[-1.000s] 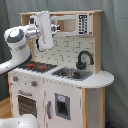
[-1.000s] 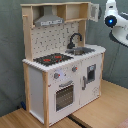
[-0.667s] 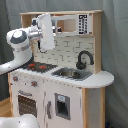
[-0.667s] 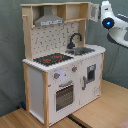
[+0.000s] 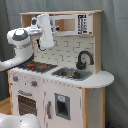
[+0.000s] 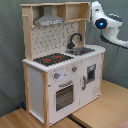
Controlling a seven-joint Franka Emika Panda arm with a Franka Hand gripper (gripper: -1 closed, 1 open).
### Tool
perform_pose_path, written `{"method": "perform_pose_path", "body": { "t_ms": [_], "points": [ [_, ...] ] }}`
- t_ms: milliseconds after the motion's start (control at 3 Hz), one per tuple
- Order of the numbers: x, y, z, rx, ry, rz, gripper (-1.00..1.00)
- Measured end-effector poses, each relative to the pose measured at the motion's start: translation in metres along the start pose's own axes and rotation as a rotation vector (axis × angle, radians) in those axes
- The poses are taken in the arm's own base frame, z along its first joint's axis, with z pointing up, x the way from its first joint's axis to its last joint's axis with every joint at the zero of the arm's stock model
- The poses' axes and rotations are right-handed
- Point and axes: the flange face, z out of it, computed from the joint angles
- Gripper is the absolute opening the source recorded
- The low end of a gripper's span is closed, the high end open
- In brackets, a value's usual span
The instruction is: Play with the kitchen
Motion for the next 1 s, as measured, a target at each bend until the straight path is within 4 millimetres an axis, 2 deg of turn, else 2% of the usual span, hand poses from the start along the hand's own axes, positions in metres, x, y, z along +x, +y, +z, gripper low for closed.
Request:
{"method": "perform_pose_path", "body": {
  "t_ms": [1000],
  "points": [
    [0.064, -0.037, 0.008, 0.041, 0.065, -0.047, -1.0]
  ]
}}
